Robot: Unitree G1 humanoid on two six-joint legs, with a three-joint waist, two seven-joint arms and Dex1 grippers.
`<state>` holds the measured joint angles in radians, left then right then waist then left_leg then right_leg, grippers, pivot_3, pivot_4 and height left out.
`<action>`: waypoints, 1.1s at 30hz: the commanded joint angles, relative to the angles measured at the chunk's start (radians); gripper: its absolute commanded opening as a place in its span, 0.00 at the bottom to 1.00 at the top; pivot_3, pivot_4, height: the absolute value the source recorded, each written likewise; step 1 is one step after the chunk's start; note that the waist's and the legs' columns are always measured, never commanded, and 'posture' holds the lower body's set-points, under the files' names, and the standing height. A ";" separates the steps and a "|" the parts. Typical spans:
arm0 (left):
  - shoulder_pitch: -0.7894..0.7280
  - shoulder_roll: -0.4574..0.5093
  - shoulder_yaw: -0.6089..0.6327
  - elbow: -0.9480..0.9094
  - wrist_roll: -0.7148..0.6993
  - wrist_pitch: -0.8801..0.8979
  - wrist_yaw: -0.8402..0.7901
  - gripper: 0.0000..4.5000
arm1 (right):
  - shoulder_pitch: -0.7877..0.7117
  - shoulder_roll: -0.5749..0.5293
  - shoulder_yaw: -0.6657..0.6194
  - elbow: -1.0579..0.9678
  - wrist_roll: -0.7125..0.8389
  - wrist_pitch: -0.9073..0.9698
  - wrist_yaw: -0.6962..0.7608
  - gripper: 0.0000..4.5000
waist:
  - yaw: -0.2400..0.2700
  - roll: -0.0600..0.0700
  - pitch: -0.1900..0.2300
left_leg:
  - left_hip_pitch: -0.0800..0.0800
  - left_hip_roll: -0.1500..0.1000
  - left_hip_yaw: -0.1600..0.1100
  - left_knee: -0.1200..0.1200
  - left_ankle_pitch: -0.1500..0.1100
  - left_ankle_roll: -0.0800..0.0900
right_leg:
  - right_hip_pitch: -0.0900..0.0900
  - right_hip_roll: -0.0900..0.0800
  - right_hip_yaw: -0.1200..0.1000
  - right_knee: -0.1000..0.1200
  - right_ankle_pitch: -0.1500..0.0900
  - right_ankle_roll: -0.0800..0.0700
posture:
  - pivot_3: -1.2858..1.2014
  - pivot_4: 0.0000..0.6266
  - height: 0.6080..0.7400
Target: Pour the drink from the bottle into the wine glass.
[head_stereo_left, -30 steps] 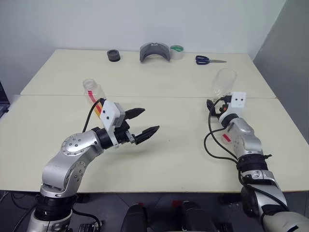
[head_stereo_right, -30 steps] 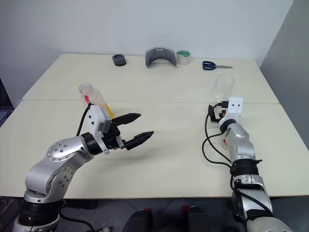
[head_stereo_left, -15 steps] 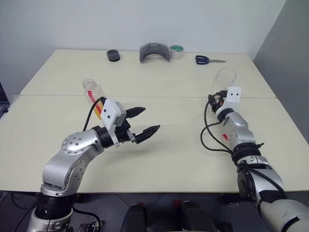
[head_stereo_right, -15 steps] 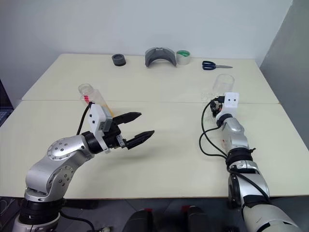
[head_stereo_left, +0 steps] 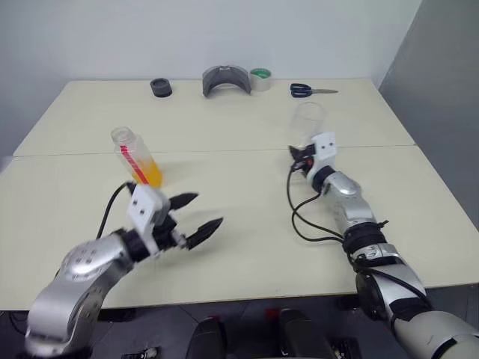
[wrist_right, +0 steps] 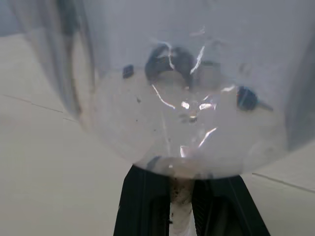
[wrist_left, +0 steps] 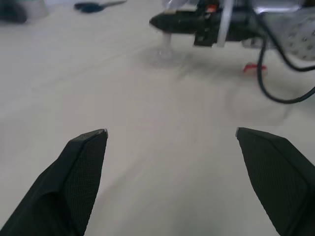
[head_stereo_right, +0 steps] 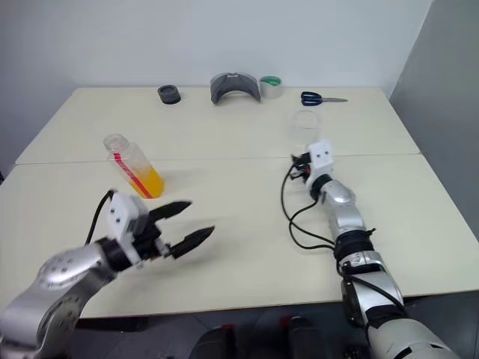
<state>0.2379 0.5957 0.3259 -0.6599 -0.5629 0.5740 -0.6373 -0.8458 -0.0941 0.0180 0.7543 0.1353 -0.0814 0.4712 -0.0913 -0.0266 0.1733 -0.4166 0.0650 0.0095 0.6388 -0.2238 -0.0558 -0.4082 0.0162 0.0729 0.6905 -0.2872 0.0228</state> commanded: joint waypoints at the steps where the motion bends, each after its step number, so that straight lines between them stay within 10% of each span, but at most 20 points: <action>1: 0.205 -0.071 0.122 -0.152 0.017 -0.072 0.043 1.00 | -0.057 0.085 0.068 -0.021 -0.014 -0.024 0.079 0.06 | 0.003 0.000 0.000 | 0.000 0.000 0.000 0.000 0.000 0.000 | 0.000 0.000 0.000 0.000 0.000 -0.001 | 0.52 0.24 1.00; 17: 0.390 -0.207 0.120 -0.237 0.087 -0.193 0.152 1.00 | -0.164 0.208 0.106 0.357 -0.121 -0.169 0.066 0.06 | 0.032 -0.002 0.000 | 0.001 0.000 -0.002 0.001 0.000 0.000 | 0.002 0.000 -0.004 -0.001 -0.002 -0.003 | 0.52 0.24 1.00; 29: 0.321 -0.205 0.022 -0.192 0.139 -0.176 0.216 1.00 | -0.050 0.147 0.106 0.275 -0.126 -0.206 0.110 0.97 | 0.035 -0.002 0.000 | 0.001 -0.001 -0.002 0.001 0.000 0.000 | 0.003 0.000 -0.004 -0.001 -0.002 -0.003 | 0.52 0.24 1.00; 33: 0.282 -0.213 0.002 -0.117 0.192 -0.208 0.241 1.00 | 0.102 0.077 0.116 0.027 -0.104 -0.129 0.159 1.00 | 0.035 -0.002 0.000 | 0.001 -0.001 -0.002 0.001 0.000 0.000 | 0.002 0.000 -0.003 -0.001 -0.002 -0.002 | 0.52 0.24 1.00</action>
<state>0.5318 0.3879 0.3268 -0.7871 -0.3982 0.4005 -0.4150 -0.7702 -0.0022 0.1386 0.9098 0.0159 -0.2345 0.6011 -0.0564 -0.0286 0.1732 -0.4161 0.0641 0.0071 0.6394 -0.2238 -0.0562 -0.4058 0.0160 0.0693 0.6899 -0.2889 0.0204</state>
